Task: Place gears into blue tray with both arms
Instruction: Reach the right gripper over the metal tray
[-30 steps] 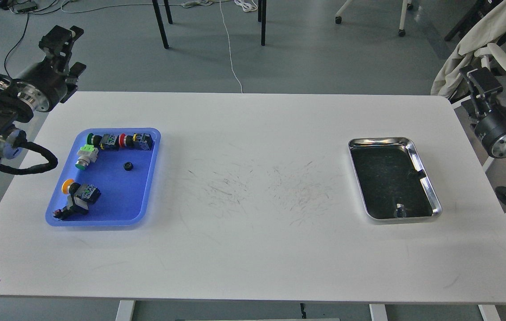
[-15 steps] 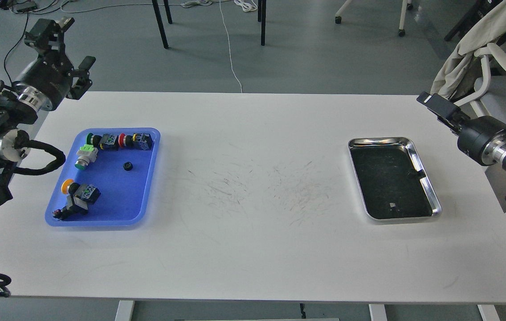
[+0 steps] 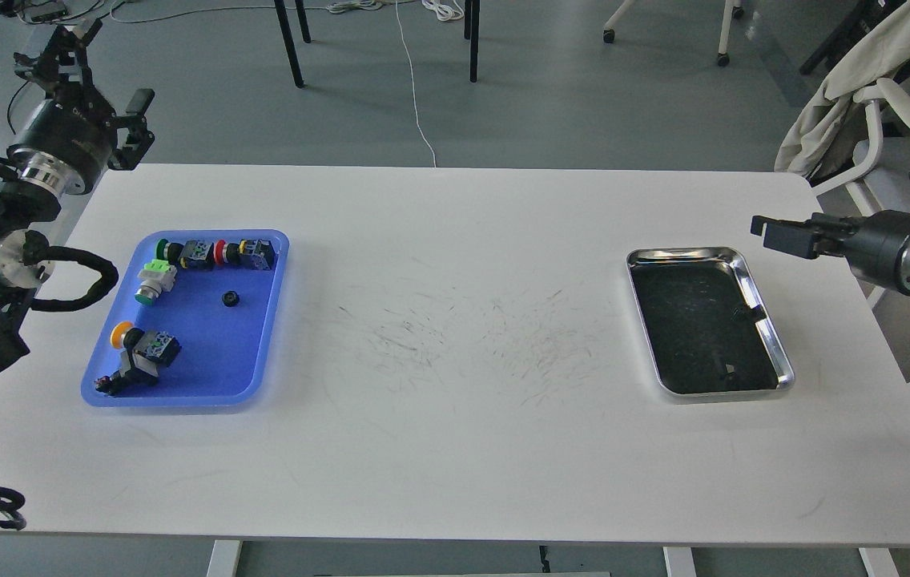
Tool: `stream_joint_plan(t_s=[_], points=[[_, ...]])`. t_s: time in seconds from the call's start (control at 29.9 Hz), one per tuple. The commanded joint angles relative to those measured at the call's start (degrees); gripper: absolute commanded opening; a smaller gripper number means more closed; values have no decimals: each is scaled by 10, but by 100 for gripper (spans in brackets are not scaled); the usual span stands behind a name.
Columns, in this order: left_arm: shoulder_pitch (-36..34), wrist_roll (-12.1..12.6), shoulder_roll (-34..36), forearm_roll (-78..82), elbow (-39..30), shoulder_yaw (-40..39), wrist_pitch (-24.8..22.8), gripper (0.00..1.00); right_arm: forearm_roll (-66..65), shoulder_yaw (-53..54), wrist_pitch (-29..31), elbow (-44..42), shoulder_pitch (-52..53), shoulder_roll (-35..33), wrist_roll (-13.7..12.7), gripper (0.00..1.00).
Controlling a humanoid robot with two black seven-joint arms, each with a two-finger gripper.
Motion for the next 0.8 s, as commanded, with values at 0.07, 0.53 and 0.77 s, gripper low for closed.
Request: stream_joint_plan(t_s=[0.07, 0.53, 0.77], points=[[-1, 0, 4, -4, 0, 0, 0, 99, -66, -3, 56, -82, 1, 28, 13, 94], [-1, 0, 26, -19, -1, -6, 0, 99, -218, -19, 58, -93, 13, 107, 41, 93], [0, 0, 29, -20, -1, -7, 0, 99, -222, -52, 56, -99, 6, 122, 41, 93]])
